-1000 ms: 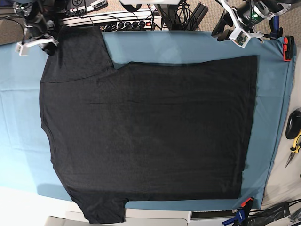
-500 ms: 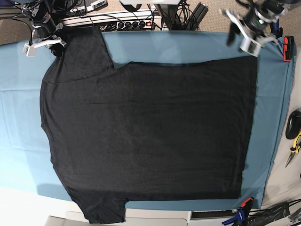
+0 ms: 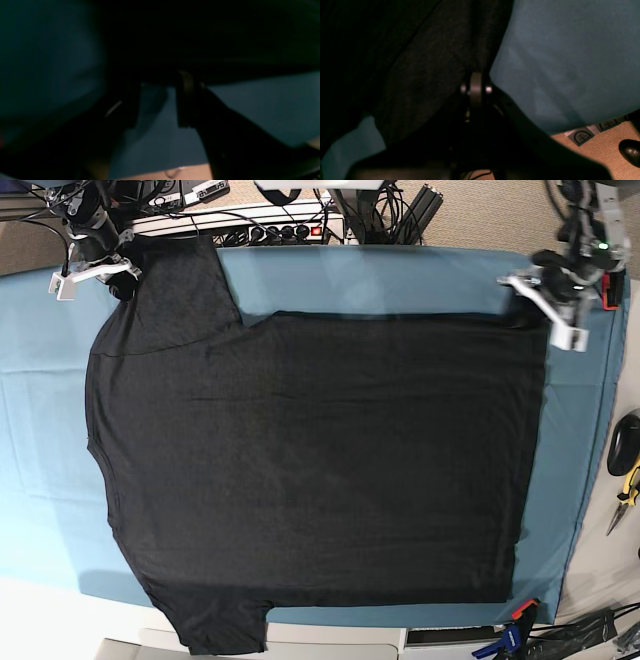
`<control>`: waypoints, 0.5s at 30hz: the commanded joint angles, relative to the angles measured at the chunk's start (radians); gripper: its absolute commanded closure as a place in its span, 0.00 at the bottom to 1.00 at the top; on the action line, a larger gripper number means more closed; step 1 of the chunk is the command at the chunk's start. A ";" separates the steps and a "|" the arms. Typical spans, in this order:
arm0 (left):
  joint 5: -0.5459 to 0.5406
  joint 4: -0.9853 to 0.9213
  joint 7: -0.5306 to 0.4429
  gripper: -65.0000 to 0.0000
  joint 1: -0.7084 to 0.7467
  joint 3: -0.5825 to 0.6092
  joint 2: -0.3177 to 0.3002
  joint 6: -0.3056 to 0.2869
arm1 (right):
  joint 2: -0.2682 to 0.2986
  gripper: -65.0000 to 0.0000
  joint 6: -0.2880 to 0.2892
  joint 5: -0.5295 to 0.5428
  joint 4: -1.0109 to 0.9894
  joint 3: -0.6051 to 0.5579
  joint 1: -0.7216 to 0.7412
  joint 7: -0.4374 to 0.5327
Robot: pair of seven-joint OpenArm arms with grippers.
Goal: Fold the T-shirt properly
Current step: 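Close both grippers on the shirt's shoulder corners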
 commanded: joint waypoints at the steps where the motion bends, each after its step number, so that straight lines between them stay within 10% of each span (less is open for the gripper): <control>1: -0.011 0.042 -0.021 0.62 -0.002 -0.037 -0.025 -0.003 | 0.006 1.00 0.006 -0.006 0.011 0.002 -0.008 -0.011; 15: -0.204 -0.098 0.035 0.62 -0.043 -0.170 -0.024 -0.044 | 0.006 1.00 0.007 -0.006 0.011 0.002 -0.008 -0.011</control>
